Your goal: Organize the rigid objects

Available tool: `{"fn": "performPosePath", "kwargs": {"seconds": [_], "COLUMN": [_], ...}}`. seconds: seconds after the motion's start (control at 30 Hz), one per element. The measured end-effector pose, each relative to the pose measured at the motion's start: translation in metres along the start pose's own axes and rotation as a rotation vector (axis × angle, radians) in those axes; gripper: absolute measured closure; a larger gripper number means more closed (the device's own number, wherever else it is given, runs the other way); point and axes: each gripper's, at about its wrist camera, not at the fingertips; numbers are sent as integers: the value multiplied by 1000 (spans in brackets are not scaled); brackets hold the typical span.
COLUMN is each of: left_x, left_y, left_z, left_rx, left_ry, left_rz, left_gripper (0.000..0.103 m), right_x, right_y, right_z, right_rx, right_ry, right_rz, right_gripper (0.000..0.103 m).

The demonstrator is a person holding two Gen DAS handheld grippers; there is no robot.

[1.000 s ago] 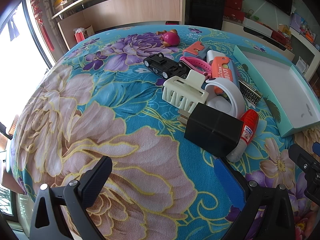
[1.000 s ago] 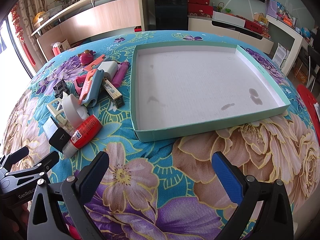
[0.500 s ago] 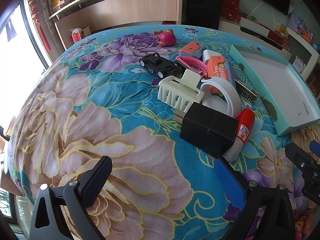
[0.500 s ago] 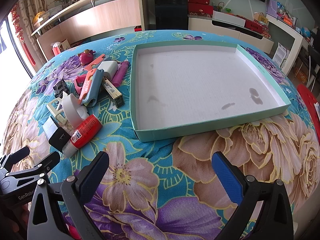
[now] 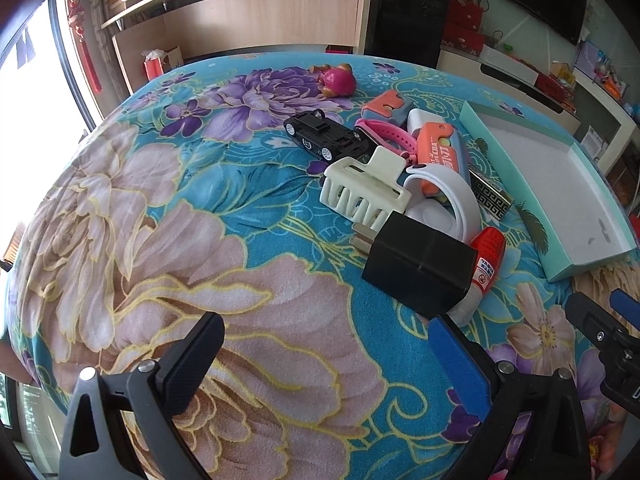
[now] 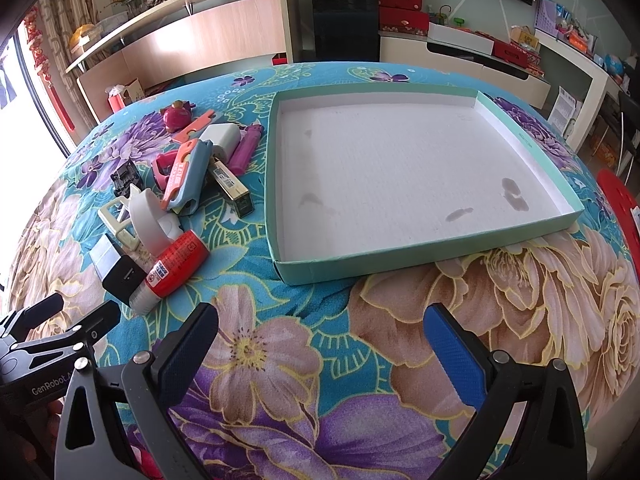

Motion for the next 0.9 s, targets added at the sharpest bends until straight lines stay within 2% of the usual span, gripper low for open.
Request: {"fn": "performPosePath", "kwargs": {"seconds": [0.17,0.4,0.5,0.6,0.67,0.77,0.8,0.9], "left_x": [-4,-6,-13,-20,-21,-21,-19,-18], "left_y": [1,-22,-28,-28,-28,-27,-28,-27], "left_z": [5,5,5,8,8,5,4,1], "left_rx": [15,108,121,124,150,190,203,212], "left_ry": [13,50,22,8,-6,-27,-37,-51], "left_rz": [-7,105,132,144,135,130,129,127], "left_gripper": [0,0,1,15,20,37,47,47], "right_x": [-6,-7,-8,-8,-8,-8,-8,-9], "right_y": [12,11,7,5,5,5,5,7], "right_z": [-5,-7,-9,-9,-10,-10,-10,-10], "right_rx": [-33,-47,-46,-43,-41,-36,-36,-32], "right_ry": [-33,-40,-40,-39,-39,-38,-36,-37], "right_rz": [-51,-43,-30,-27,-26,-29,-30,-40], "right_gripper": [1,1,1,1,1,1,1,1]}}
Point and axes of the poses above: each gripper's, at about its wrist camera, not at the fingertips, and z roughly the way its jaws point, y to its left, x to its underside, and after that the axes turned 4 degrees about -z, right-handed
